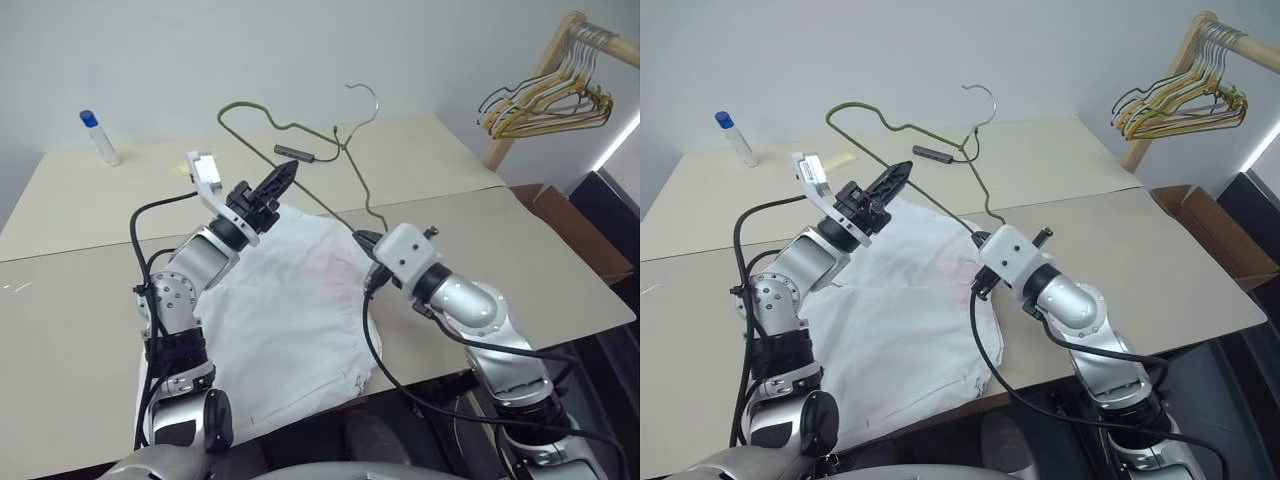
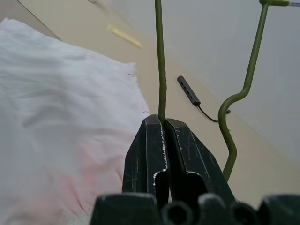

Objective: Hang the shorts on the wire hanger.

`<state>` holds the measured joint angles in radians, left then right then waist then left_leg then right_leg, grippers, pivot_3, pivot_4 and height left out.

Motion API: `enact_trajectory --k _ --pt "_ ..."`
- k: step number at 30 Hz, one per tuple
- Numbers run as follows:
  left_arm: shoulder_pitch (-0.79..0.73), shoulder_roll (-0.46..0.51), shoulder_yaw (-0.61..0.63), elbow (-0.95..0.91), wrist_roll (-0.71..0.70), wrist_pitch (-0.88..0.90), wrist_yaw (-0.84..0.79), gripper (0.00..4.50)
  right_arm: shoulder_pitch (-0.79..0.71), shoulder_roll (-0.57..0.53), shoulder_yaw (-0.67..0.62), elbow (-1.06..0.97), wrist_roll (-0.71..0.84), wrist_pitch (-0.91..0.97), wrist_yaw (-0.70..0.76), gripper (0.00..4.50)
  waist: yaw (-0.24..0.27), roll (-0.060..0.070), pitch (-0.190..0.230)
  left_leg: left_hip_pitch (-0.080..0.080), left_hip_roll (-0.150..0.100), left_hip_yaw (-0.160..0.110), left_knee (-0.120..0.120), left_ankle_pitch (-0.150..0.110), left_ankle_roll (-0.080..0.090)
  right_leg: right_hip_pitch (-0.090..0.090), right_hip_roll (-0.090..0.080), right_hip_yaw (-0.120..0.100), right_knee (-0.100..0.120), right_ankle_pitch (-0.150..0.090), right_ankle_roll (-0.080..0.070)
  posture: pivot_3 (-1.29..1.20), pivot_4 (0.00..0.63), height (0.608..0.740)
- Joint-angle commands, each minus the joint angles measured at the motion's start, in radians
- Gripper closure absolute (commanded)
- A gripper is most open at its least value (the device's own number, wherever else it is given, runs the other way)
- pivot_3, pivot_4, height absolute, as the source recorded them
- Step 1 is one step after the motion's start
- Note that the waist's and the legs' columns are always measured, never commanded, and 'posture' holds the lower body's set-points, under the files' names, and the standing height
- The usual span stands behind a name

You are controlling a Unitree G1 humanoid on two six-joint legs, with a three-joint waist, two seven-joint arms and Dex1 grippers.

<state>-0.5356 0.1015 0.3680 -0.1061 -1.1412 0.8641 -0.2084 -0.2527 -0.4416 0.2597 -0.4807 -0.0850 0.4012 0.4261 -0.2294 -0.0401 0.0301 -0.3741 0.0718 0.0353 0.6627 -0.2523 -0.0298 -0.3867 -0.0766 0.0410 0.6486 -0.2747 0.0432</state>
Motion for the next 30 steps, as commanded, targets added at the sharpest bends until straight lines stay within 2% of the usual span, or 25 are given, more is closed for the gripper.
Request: enact_trajectory --k 1,6,10,12,14,18,22,26,30 --pt "-0.017 0.000 -0.009 -0.030 -0.017 -0.037 -0.018 4.47 -0.023 -0.022 0.006 -0.002 -0.050 -0.075 0.006 4.50 0.000 0.000 0.000 0.000 0.000 0.000 0.000 0.000 0.000 0.000 0.000 0.000 0.000 0.000 0.000 -0.20 0.000 0.740" --pt "0.000 0.015 -0.041 -0.059 0.016 -0.079 -0.083 4.50 -0.024 -0.037 0.036 0.018 -0.120 -0.155 0.008 3.07 -0.003 0.000 0.000 0.000 -0.001 0.000 0.000 0.000 0.000 0.000 0.000 0.000 0.000 0.000 0.000 -0.21 0.000 0.740" --pt "0.013 0.035 -0.066 -0.070 0.061 -0.126 -0.134 4.50 -0.018 -0.020 0.019 0.014 -0.099 -0.161 0.019 1.65 -0.002 0.000 0.000 0.000 -0.001 -0.001 0.000 0.000 0.000 0.000 0.000 0.000 -0.001 0.000 0.000 -0.21 0.000 0.740" --pt "0.018 0.062 -0.079 -0.071 0.091 -0.146 -0.167 4.50 -0.002 -0.009 -0.022 -0.032 0.009 -0.106 0.077 1.00 -0.002 0.000 0.000 0.000 -0.001 -0.001 0.000 0.000 0.000 0.000 0.000 0.000 0.000 0.000 0.000 -0.21 0.000 0.740" --pt "0.024 0.108 -0.083 -0.072 0.123 -0.165 -0.211 4.50 0.013 0.010 -0.109 -0.110 0.217 -0.005 0.155 0.29 -0.002 0.000 0.000 0.000 -0.002 -0.002 0.000 0.000 0.000 0.000 0.000 0.000 0.000 0.000 0.000 -0.21 0.000 0.740" --pt "0.037 0.213 -0.073 -0.055 0.142 -0.182 -0.335 4.50 -0.020 0.016 -0.301 -0.154 0.515 0.182 0.192 0.29 -0.003 0.000 0.000 0.000 -0.002 -0.003 0.000 0.000 0.000 0.000 0.000 0.000 -0.001 0.000 0.001 -0.20 0.000 0.740" --pt "0.022 0.317 -0.021 -0.024 0.068 -0.168 -0.520 4.50 -0.085 -0.112 -0.456 -0.063 0.835 0.465 0.297 0.29 -0.002 0.001 0.001 0.000 -0.003 -0.004 0.000 0.000 0.000 0.001 0.000 0.000 -0.001 0.001 0.001 -0.20 0.000 0.740" --pt "0.002 0.413 0.024 0.025 -0.047 -0.119 -0.763 4.50 -0.141 -0.283 -0.437 0.089 0.998 0.657 0.481 0.29 -0.002 0.001 0.002 -0.001 -0.003 -0.004 -0.001 0.000 0.000 0.000 0.000 0.000 -0.002 0.001 0.001 -0.19 0.000 0.740" --pt "-0.031 0.473 0.029 0.088 -0.078 -0.090 -0.907 4.50 -0.224 -0.315 -0.386 0.204 1.062 0.728 0.586 0.29 -0.002 0.002 0.002 0.000 -0.003 -0.004 -0.001 0.000 0.000 0.000 0.000 0.000 -0.002 0.000 0.001 -0.19 0.000 0.740"
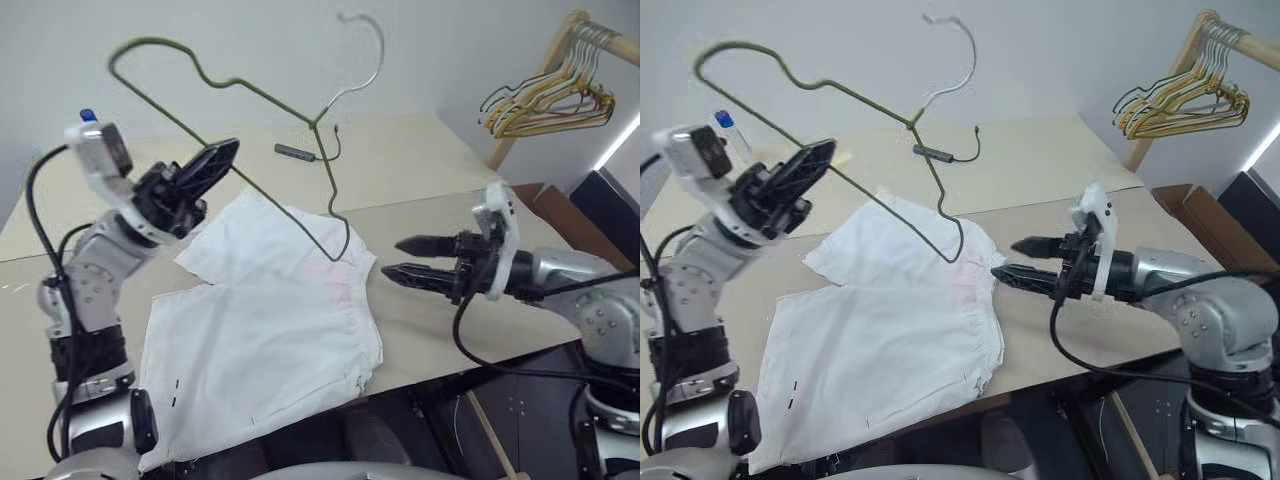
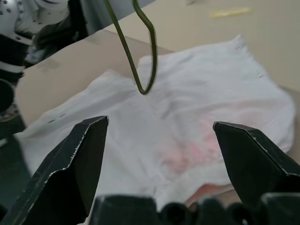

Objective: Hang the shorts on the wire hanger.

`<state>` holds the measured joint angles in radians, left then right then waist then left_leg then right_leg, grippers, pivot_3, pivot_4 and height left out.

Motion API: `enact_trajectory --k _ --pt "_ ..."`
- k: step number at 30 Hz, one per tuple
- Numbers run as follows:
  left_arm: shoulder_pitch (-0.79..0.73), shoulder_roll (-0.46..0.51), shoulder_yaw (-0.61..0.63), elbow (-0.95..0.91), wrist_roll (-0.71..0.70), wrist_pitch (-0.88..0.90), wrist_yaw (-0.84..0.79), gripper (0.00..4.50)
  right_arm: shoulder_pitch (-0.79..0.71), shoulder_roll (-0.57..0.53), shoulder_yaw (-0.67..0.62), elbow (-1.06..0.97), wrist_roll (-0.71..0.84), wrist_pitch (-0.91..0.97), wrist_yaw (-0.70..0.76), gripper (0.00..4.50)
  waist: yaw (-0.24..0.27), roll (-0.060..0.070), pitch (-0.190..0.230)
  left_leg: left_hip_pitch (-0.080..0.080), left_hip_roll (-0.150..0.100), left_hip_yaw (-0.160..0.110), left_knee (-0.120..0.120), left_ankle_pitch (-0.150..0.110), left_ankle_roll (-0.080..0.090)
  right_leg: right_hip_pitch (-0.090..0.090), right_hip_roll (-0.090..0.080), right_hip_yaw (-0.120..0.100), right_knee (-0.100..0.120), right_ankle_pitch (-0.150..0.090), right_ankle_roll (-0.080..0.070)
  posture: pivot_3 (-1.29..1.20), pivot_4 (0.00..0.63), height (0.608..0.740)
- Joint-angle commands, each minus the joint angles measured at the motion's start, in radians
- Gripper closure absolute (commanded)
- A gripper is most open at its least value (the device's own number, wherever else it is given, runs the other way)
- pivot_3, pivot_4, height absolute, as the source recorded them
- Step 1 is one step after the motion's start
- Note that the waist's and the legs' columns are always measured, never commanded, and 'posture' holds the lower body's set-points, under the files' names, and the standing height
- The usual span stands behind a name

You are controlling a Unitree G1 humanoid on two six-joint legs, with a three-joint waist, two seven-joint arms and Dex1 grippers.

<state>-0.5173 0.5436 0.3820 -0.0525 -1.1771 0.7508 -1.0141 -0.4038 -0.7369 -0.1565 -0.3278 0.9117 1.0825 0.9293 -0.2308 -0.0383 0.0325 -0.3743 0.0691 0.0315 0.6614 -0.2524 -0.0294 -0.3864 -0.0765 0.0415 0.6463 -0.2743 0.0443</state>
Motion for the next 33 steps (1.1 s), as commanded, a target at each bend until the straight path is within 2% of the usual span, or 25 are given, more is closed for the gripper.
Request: enact_trajectory --k 1,9,16,22,25,33 --pt "-0.056 0.033 0.015 0.044 -0.045 0.024 -0.112 4.50 -0.091 -0.017 0.047 0.066 0.065 0.054 0.094 0.29 -0.001 0.000 0.000 0.000 0.000 0.000 0.000 0.000 0.000 0.000 0.000 0.000 0.000 0.000 0.001 -0.19 0.000 0.740" --pt "-0.050 0.009 -0.007 0.030 -0.032 0.019 -0.139 4.50 -0.245 0.077 0.188 0.120 0.050 0.090 0.081 0.29 0.002 0.000 0.000 -0.003 0.000 -0.001 0.000 0.000 0.000 -0.002 0.000 0.001 0.000 0.000 0.001 -0.19 0.000 0.740" --pt "-0.033 -0.015 -0.013 0.017 -0.020 0.005 -0.144 4.50 -0.321 0.159 0.230 0.143 0.043 0.122 0.033 0.29 0.008 0.001 0.000 -0.004 -0.001 -0.002 0.000 0.000 0.000 -0.002 0.001 0.001 0.000 0.000 0.001 -0.19 0.000 0.740" --pt "-0.031 -0.023 -0.011 0.015 -0.010 -0.003 -0.146 4.50 -0.332 0.163 0.251 0.135 0.038 0.125 0.033 0.29 0.018 0.001 0.000 -0.004 -0.001 -0.002 0.000 0.000 0.000 -0.002 0.001 0.001 0.000 0.000 0.001 -0.19 0.000 0.740" --pt "-0.029 -0.027 -0.011 0.019 -0.004 -0.006 -0.151 4.50 -0.333 0.171 0.248 0.150 0.031 0.125 0.014 0.83 0.022 0.001 0.000 -0.004 -0.001 -0.002 0.000 0.000 0.000 -0.002 0.001 0.001 0.000 0.000 0.001 -0.19 0.000 0.740" --pt "-0.033 -0.035 -0.017 0.028 0.005 -0.004 -0.152 4.50 -0.325 0.179 0.242 0.156 0.030 0.126 -0.019 3.73 0.022 0.001 0.000 -0.004 -0.001 -0.002 0.000 0.000 0.000 -0.003 0.001 0.001 0.000 0.000 0.001 -0.19 0.000 0.740"
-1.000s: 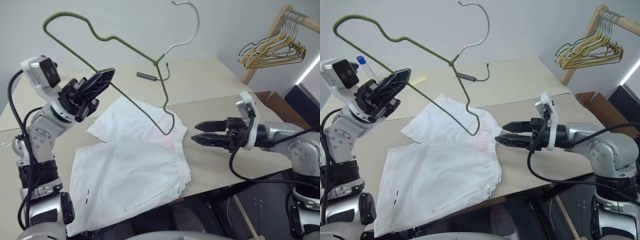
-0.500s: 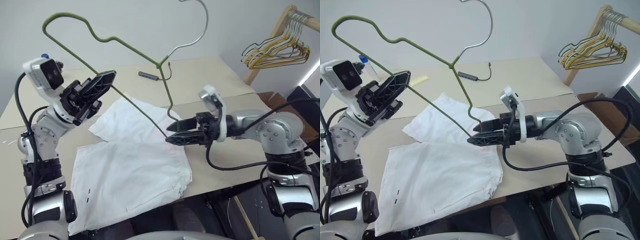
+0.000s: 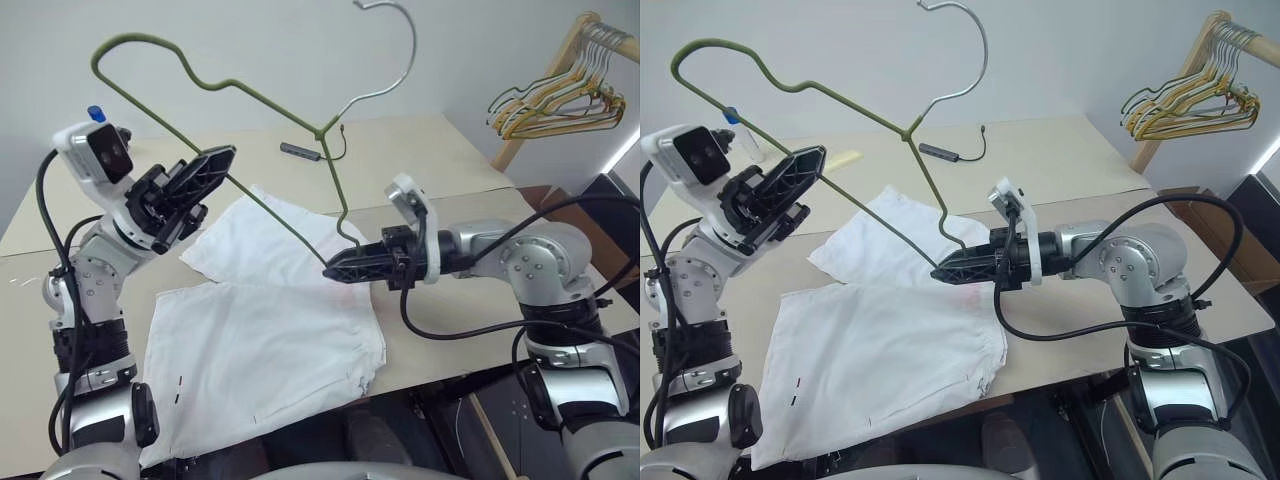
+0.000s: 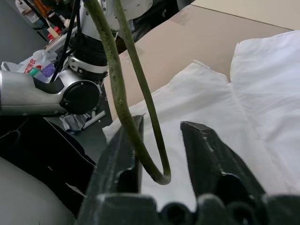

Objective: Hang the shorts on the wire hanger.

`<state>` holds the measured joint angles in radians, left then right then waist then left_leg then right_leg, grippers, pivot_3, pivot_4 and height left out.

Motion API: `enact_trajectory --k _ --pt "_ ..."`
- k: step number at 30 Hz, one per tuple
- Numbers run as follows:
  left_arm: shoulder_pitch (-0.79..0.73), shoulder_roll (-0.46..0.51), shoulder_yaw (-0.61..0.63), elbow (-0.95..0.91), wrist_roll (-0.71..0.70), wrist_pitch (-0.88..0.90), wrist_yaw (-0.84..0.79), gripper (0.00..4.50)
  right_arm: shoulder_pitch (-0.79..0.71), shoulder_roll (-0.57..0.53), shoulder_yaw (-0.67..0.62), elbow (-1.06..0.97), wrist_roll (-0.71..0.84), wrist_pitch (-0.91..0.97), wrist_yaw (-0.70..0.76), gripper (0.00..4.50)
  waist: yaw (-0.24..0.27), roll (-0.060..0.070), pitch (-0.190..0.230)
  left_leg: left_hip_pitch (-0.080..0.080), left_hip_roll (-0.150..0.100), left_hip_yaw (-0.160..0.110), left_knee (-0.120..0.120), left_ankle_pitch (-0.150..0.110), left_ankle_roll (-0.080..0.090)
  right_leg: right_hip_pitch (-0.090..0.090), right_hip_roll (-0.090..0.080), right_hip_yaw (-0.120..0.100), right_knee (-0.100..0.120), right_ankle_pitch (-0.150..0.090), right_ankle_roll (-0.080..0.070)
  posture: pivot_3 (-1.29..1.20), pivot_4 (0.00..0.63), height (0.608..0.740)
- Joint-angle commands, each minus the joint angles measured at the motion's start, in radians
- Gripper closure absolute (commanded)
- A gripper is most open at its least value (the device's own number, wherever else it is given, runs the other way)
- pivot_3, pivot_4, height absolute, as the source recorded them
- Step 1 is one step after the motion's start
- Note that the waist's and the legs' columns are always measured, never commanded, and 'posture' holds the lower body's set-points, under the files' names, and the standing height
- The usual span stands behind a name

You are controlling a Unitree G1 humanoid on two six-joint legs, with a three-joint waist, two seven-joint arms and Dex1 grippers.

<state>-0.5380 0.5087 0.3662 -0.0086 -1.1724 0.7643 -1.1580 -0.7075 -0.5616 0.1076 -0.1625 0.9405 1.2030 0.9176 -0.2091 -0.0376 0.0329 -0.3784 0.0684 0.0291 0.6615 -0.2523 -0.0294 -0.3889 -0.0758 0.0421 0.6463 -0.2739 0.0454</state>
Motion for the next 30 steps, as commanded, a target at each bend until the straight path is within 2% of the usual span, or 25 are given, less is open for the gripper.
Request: enact_trajectory --k 1,2,3,6,11,18,19,24,27,30 --pt "-0.012 -0.001 -0.002 -0.015 0.006 -0.020 -0.008 4.50 -0.019 0.006 -0.025 -0.010 0.004 0.007 -0.013 4.10 0.000 0.000 0.000 0.000 0.000 0.000 0.000 0.000 0.000 0.000 0.000 0.000 0.000 0.000 0.000 -0.19 0.000 0.740" --pt "-0.011 -0.003 -0.003 -0.015 0.015 -0.028 -0.009 4.50 -0.018 0.008 -0.027 -0.010 0.006 0.008 -0.016 4.45 -0.001 0.000 0.000 0.000 0.000 0.000 0.000 0.000 0.000 0.000 0.000 0.000 0.000 0.000 0.000 -0.19 0.000 0.740" --pt "-0.008 -0.006 -0.006 -0.019 0.027 -0.042 -0.009 4.50 -0.016 0.010 -0.029 -0.011 0.007 0.009 -0.020 4.48 -0.001 0.000 0.000 0.000 0.000 0.000 0.000 0.000 0.000 0.000 0.000 0.000 0.000 0.000 0.000 -0.20 0.000 0.740" --pt "0.006 -0.011 -0.028 -0.025 0.063 -0.062 -0.006 3.78 -0.009 0.022 -0.044 -0.016 0.016 0.010 -0.036 4.50 0.000 0.000 0.000 0.000 0.000 0.000 0.000 0.000 0.000 0.000 0.000 0.000 0.000 0.000 0.000 -0.20 0.000 0.740" --pt "0.023 -0.009 -0.061 -0.021 0.120 -0.075 0.009 2.30 0.002 0.046 -0.083 -0.032 0.052 0.012 -0.067 4.50 0.000 0.000 0.000 0.000 0.000 0.000 0.000 0.000 0.000 0.000 0.000 0.000 0.000 0.000 0.000 -0.20 0.000 0.740" --pt "0.094 0.042 -0.169 -0.043 0.300 -0.128 0.009 0.24 0.052 0.052 -0.230 -0.052 0.169 0.077 -0.169 4.50 0.000 0.000 0.000 -0.001 0.000 0.000 0.000 0.000 0.000 0.000 0.000 0.000 0.000 0.000 0.000 -0.20 0.000 0.740" --pt "0.103 0.049 -0.182 -0.049 0.322 -0.139 0.008 0.09 0.066 0.046 -0.248 -0.061 0.188 0.091 -0.183 4.50 0.001 0.000 0.000 -0.001 0.000 0.000 0.000 0.000 0.000 0.000 0.000 0.000 0.000 0.000 0.000 -0.20 0.000 0.740" --pt "0.149 0.096 -0.259 -0.066 0.456 -0.214 -0.010 0.09 0.261 -0.047 -0.359 -0.193 0.257 0.126 -0.249 4.50 0.011 0.001 0.001 -0.003 0.000 -0.001 0.000 0.000 0.000 -0.001 0.000 0.000 -0.001 0.000 0.000 -0.22 0.000 0.740" --pt "0.150 0.096 -0.263 -0.073 0.459 -0.218 -0.013 0.09 0.408 -0.132 -0.407 -0.275 0.251 0.109 -0.252 4.50 0.017 0.001 0.001 -0.005 -0.001 -0.001 0.000 0.000 0.000 -0.002 0.000 0.000 -0.001 0.000 0.000 -0.22 0.000 0.740" --pt "0.150 0.097 -0.251 -0.080 0.448 -0.218 -0.026 0.09 0.499 -0.193 -0.447 -0.224 0.335 0.174 -0.226 4.50 0.013 0.001 0.001 -0.003 -0.001 0.000 0.000 0.000 0.000 -0.001 0.000 0.001 -0.001 -0.001 0.001 -0.23 0.000 0.740"
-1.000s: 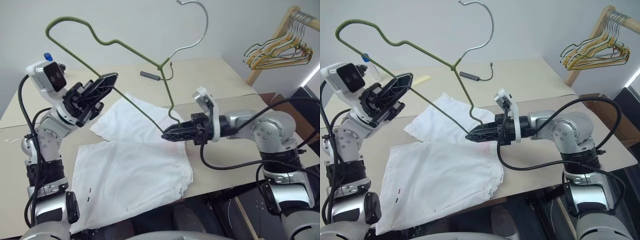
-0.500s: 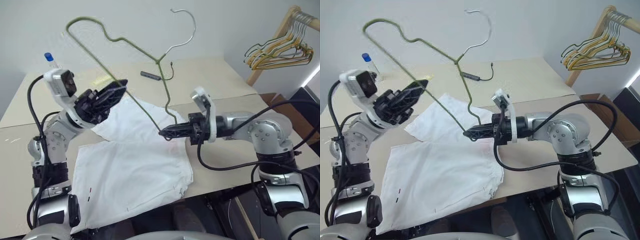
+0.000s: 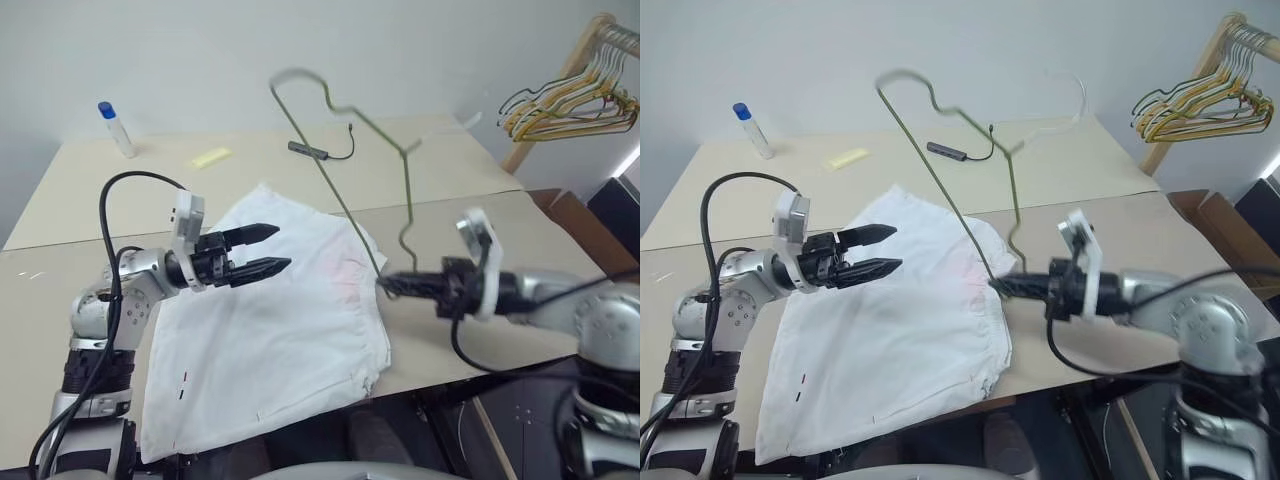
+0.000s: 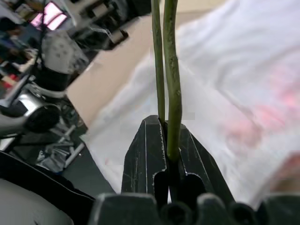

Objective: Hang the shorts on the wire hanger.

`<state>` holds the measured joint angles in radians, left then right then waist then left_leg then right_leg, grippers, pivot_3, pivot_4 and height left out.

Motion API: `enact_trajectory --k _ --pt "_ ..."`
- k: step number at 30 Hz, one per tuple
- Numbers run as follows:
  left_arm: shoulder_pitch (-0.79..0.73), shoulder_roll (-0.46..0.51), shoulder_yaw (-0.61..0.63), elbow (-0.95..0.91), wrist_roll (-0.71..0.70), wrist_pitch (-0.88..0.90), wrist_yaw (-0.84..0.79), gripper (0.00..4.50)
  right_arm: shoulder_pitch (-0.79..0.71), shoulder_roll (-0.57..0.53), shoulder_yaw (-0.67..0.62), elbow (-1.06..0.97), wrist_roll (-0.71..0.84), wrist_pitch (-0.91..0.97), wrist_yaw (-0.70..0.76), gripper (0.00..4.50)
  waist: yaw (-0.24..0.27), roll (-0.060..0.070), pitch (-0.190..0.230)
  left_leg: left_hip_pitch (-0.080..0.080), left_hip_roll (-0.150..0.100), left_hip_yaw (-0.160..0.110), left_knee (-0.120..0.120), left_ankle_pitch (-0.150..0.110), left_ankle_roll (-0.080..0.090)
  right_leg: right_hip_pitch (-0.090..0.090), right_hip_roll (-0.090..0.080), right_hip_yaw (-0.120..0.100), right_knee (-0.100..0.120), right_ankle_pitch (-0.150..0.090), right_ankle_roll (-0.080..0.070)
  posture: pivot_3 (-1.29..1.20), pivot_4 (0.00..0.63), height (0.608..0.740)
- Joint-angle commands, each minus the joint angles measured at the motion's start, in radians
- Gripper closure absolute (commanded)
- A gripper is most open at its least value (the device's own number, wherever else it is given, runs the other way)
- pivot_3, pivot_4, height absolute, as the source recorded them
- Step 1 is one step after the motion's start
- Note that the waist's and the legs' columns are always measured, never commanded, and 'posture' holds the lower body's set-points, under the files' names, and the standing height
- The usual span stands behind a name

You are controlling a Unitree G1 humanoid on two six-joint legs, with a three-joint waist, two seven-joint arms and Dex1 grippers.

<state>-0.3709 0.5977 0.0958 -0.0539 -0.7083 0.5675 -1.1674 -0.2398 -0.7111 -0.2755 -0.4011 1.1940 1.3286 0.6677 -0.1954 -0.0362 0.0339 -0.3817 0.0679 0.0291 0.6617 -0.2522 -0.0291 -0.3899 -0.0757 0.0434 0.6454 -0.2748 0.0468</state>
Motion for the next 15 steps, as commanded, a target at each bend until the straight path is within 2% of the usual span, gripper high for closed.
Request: enact_trajectory --k 1,7,15 --pt "-0.020 0.006 0.022 -0.039 -0.019 -0.021 -0.015 0.09 0.067 -0.072 -0.070 0.038 0.096 0.073 0.041 4.50 -0.002 0.000 0.000 0.001 0.000 0.000 0.000 0.000 0.000 0.000 0.000 0.000 0.000 0.000 0.000 -0.23 0.000 0.740" --pt "-0.005 -0.020 0.009 -0.078 -0.019 -0.016 0.010 0.09 0.237 -0.208 -0.087 0.215 0.167 0.215 0.160 4.50 -0.003 0.000 0.000 0.001 0.000 0.000 0.000 0.000 0.000 0.001 0.000 0.001 -0.001 0.000 -0.001 -0.23 0.000 0.740" --pt "0.003 -0.007 -0.002 -0.106 -0.021 0.004 -0.005 0.09 0.373 -0.207 -0.089 0.273 0.123 0.203 0.192 4.50 -0.010 0.000 0.000 0.000 0.000 0.000 0.000 0.000 0.001 0.002 0.000 0.001 -0.001 -0.003 0.006 -0.22 0.000 0.740"
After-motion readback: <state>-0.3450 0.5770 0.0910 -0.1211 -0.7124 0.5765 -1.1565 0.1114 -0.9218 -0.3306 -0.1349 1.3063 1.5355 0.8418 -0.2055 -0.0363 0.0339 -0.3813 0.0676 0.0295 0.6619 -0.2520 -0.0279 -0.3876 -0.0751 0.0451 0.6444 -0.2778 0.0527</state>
